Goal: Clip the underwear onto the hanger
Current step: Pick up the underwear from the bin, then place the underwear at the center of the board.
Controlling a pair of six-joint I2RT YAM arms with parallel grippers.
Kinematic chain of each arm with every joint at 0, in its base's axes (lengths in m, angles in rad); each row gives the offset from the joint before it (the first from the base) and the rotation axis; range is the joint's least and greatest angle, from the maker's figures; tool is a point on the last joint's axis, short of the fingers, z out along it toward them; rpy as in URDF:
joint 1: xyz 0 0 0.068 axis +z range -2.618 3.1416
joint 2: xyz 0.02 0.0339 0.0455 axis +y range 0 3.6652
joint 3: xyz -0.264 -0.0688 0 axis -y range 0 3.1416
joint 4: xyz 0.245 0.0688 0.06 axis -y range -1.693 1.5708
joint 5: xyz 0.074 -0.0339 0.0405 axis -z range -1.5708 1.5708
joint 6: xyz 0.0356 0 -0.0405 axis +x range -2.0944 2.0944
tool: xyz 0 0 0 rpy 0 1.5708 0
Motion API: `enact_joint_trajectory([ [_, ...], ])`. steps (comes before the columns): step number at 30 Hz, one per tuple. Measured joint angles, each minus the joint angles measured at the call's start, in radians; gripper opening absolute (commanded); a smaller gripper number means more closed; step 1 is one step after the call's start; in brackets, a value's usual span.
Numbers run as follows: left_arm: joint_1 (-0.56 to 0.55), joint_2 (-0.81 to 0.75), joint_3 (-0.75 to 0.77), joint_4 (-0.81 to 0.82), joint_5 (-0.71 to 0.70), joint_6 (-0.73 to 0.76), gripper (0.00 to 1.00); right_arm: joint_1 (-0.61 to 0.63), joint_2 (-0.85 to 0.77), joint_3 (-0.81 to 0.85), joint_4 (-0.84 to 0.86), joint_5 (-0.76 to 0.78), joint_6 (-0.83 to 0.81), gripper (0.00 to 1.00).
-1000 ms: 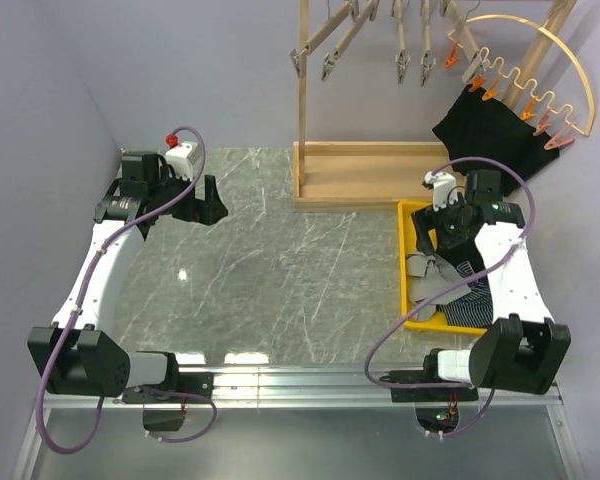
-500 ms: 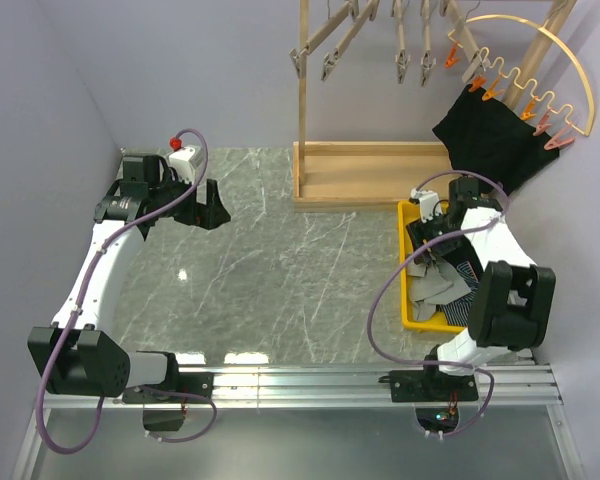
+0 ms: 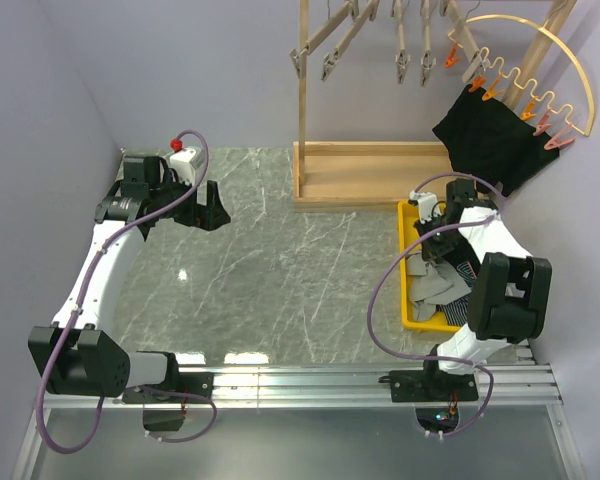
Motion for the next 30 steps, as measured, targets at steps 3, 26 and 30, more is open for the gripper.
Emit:
enact_joint_trajectory([
  [3,0.000,0.000,0.000,0.000,0.000,0.000,0.99,0.000,-0.027,0.001,-0.013,-0.003,-0.001,0.00],
  [26,0.278,0.031,0.047,-0.042,0.303,-0.116,0.99,0.422,-0.363,0.356,-0.179,-0.331,0.201,0.00],
  [30,0.279,0.018,0.046,-0.058,0.303,-0.095,0.99,0.551,-0.332,0.312,-0.096,-0.343,0.243,0.00],
])
